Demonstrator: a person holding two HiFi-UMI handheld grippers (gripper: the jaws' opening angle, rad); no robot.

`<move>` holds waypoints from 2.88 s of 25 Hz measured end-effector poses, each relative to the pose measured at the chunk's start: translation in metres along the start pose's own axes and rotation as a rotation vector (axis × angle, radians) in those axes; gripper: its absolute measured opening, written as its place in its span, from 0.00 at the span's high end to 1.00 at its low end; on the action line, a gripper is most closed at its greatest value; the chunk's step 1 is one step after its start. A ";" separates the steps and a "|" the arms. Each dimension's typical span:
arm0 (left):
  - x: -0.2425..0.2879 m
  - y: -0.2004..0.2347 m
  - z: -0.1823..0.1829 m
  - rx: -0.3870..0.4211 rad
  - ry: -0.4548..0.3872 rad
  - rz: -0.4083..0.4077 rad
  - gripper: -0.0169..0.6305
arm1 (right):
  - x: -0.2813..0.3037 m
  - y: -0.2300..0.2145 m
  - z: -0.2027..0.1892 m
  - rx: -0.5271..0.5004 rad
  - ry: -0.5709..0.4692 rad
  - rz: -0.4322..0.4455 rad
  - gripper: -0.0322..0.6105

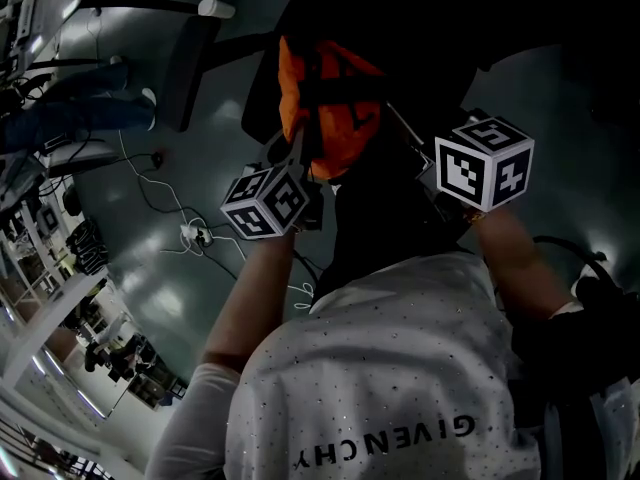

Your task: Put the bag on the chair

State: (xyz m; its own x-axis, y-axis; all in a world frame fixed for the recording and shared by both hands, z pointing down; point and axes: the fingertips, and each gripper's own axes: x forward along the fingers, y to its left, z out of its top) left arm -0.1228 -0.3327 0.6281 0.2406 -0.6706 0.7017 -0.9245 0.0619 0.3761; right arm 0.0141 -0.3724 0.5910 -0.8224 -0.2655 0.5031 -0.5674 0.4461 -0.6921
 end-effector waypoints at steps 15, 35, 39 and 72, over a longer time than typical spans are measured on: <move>-0.001 0.032 -0.032 -0.025 0.025 0.032 0.60 | 0.014 -0.003 -0.008 0.036 -0.006 -0.021 0.94; 0.004 -0.003 -0.033 -0.045 0.064 -0.119 0.39 | -0.003 0.007 -0.006 0.032 -0.001 -0.020 0.94; -0.001 0.005 -0.023 -0.076 -0.012 -0.138 0.45 | 0.001 0.001 -0.014 0.032 -0.013 -0.026 0.94; -0.156 -0.032 0.059 0.041 -0.278 -0.256 0.97 | -0.089 0.080 0.007 -0.136 -0.204 -0.306 0.94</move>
State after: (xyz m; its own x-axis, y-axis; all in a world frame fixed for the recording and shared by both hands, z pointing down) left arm -0.1479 -0.2735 0.4711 0.3809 -0.8359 0.3952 -0.8573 -0.1592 0.4896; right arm 0.0417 -0.3193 0.4873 -0.6147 -0.5623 0.5531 -0.7886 0.4251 -0.4443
